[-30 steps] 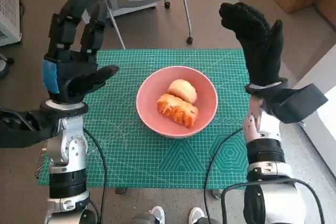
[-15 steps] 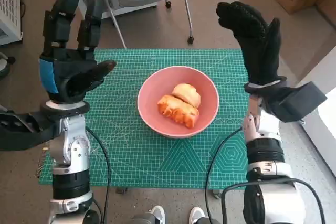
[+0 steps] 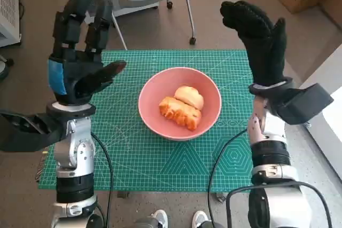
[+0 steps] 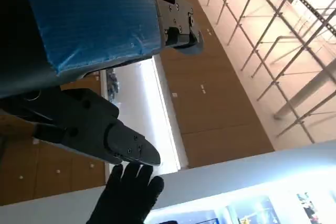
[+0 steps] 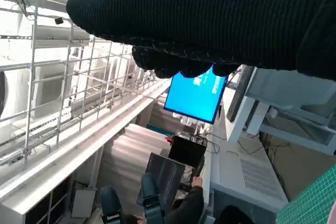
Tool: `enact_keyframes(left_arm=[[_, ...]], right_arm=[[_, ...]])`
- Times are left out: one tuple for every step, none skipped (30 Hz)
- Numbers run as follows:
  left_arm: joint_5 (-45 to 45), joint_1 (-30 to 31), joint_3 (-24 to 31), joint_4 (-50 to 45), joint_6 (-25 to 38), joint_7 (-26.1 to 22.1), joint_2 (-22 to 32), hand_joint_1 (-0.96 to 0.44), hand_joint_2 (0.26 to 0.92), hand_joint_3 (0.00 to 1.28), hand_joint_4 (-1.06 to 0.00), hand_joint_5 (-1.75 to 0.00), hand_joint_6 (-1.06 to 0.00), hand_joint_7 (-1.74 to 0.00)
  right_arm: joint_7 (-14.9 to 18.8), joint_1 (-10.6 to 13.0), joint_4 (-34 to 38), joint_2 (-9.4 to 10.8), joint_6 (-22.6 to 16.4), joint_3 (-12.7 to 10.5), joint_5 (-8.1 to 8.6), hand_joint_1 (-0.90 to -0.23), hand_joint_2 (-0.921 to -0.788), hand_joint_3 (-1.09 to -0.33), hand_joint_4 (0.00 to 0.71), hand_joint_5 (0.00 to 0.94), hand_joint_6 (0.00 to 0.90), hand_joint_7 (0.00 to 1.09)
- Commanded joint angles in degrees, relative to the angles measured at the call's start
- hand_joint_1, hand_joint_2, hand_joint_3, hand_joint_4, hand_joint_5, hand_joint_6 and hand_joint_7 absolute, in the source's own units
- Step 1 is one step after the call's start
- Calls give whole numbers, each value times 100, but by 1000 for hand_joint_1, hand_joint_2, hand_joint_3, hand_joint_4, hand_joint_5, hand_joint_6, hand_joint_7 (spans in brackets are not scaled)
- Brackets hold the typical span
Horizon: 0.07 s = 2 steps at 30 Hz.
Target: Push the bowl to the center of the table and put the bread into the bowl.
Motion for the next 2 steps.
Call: enact_keyframes(left_arm=[[179,-31,-95,-191,116,104,69,-353,872,7,-249,-3,-38,-632],[205,-30,-108,-210,132,119,69,-352,873,7,-247,-2,-36,-641]], right_arm=[[-4,175,16,-68,15,14,-72,-553,-921,-626,334,0,476,0],[-6,175,17,-71,14,15,-73,-554,-921,-625,334,1,476,1]])
